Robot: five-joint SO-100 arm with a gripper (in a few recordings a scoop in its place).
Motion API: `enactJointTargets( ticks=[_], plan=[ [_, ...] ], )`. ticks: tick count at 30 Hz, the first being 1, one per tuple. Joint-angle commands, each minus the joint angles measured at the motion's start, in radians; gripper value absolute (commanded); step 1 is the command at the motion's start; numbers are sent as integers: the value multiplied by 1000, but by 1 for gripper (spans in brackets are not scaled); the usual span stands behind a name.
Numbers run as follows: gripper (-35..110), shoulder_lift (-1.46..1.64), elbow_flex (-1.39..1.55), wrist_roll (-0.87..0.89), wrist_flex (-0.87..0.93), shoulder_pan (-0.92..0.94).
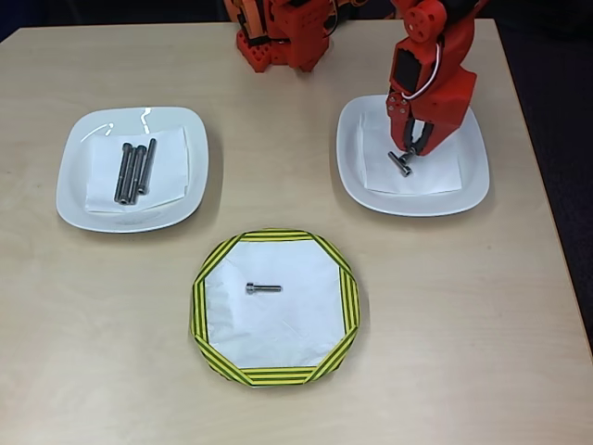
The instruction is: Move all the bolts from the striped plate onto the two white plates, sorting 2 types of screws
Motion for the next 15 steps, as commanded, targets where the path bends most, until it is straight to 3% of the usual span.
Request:
enactJointTargets(
  ticks=[1, 8, 15],
  plan=[
    [5, 118, 91, 6, -66, -8],
    [12, 144, 193, -75, -321, 35],
    [13, 63, 32, -416, -351, 225]
  ],
)
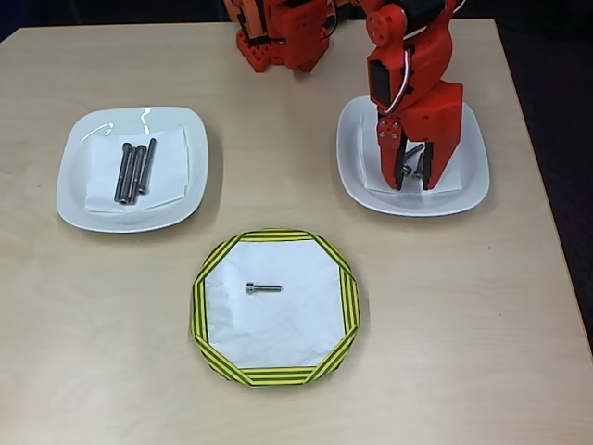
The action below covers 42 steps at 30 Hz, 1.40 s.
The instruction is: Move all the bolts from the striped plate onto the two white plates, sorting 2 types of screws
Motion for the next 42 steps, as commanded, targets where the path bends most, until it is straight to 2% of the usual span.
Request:
enactJointTargets(
  ticks=[1, 6, 11, 13, 14, 17, 20, 25, 29, 34, 42],
  plan=[
    [13, -5, -106, -193, 2, 104],
    [14, -51, -190, -428, -34, 275],
    [15, -91, -212, -483, -89, 408],
    [14, -107, -212, -558, -126, 462],
    [12, -114, -201, -652, -163, 489],
    [6, -129, -133, -1267, -413, 532],
    [6, -141, -126, -1580, -365, 525],
    [9, -143, -104, -1908, -417, 531],
    [9, -152, -130, -1996, -359, 551],
    [14, -166, -158, -1996, -160, 560],
    [17, -235, -209, -1997, -8, 577]
  ],
)
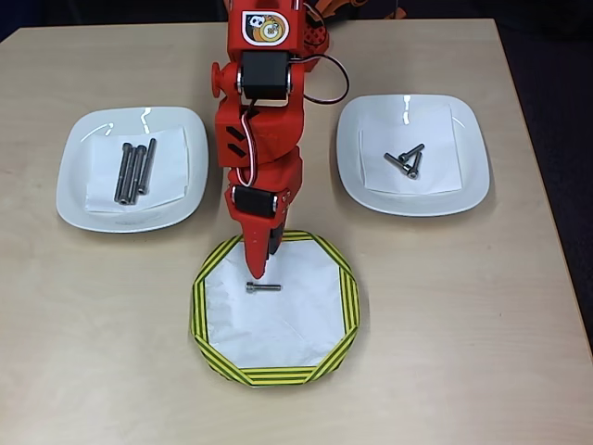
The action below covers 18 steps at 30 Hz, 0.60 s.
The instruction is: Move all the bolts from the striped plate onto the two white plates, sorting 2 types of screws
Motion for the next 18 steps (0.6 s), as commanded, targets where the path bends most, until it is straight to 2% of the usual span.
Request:
enactJointTargets(
  ticks=[1, 11, 18],
  plan=[
    [17, -21, -71, 6, 63, 14],
    [14, -224, -373, 37, 202, -3],
    [11, -413, -680, 120, 410, -6]
  ],
)
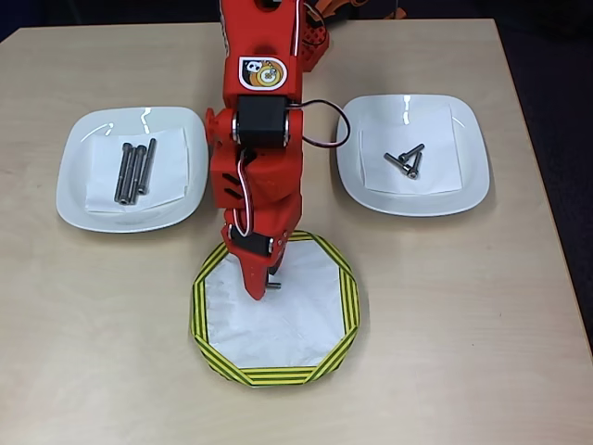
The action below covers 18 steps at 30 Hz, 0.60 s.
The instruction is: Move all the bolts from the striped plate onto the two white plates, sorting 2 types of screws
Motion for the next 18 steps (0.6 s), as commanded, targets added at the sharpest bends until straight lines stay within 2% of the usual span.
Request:
enactJointTargets(
  ticks=[1, 5, 14, 18],
  plan=[
    [11, -38, -114, 61, 72, -6],
    [6, -77, -129, 265, 55, -3],
    [0, -149, -210, 337, 72, -5],
    [0, -167, -302, 364, 166, -14]
  ],
)
